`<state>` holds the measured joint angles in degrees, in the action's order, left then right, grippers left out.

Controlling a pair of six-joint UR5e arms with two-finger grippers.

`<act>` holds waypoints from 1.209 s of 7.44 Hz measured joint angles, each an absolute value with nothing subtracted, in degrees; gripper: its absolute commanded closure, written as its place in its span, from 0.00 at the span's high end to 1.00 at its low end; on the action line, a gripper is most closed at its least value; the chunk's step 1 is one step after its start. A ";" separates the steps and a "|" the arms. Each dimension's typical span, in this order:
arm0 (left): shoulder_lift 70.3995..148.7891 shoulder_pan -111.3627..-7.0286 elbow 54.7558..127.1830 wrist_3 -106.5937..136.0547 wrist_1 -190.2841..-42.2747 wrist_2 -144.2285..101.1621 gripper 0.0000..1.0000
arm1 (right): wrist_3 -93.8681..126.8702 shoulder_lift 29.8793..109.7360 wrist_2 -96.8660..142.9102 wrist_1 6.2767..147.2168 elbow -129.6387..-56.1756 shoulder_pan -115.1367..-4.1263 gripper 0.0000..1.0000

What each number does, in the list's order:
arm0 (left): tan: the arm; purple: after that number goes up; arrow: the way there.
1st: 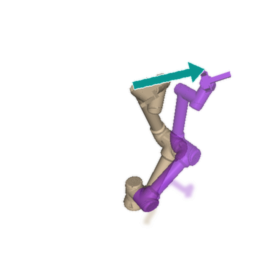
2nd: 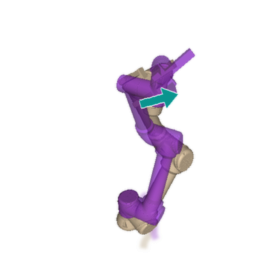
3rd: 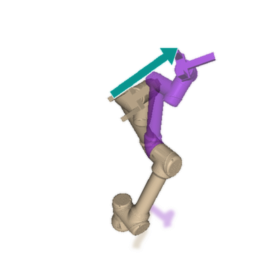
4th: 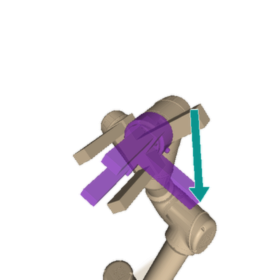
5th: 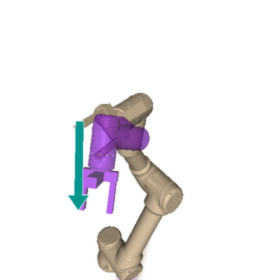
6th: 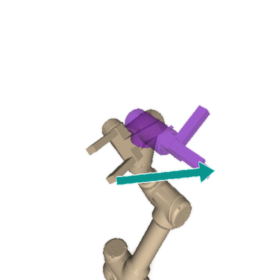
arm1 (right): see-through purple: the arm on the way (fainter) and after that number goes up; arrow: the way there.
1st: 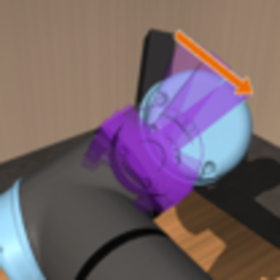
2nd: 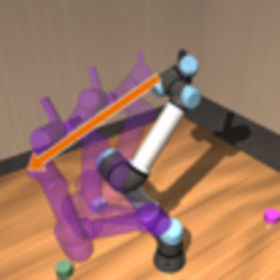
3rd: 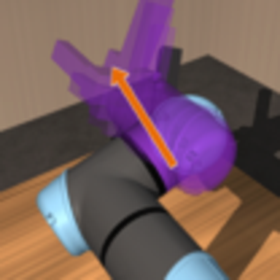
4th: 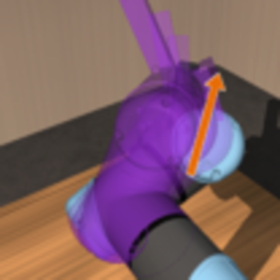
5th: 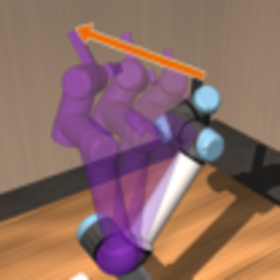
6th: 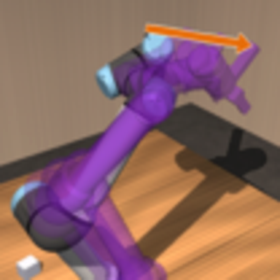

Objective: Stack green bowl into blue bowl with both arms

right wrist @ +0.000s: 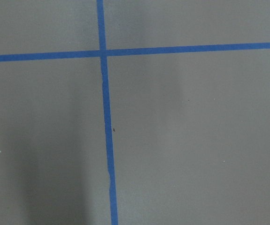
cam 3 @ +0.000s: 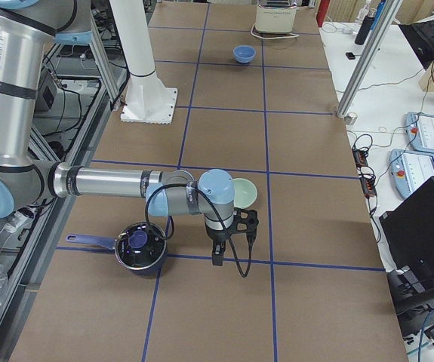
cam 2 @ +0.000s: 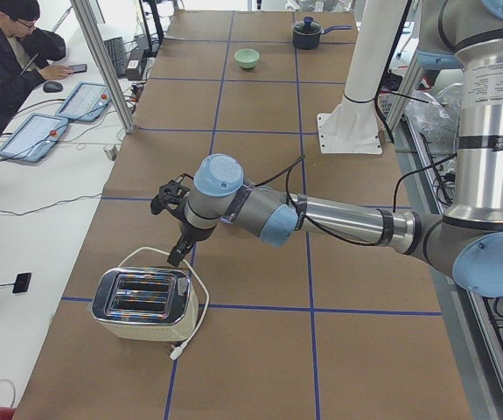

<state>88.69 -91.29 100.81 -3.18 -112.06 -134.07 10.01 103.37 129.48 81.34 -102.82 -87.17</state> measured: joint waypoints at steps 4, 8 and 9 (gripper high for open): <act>89.96 -78.75 101.31 14.50 -118.07 -138.35 0.99 | 12.02 101.92 130.48 69.04 -102.79 -82.28 1.00; 90.31 -58.78 99.34 40.83 -122.08 -121.37 0.97 | 16.57 101.20 128.56 65.24 -102.76 -77.84 1.00; 90.61 -56.56 98.41 42.97 -123.35 -119.95 0.94 | 16.55 101.33 128.47 65.11 -102.75 -77.75 1.00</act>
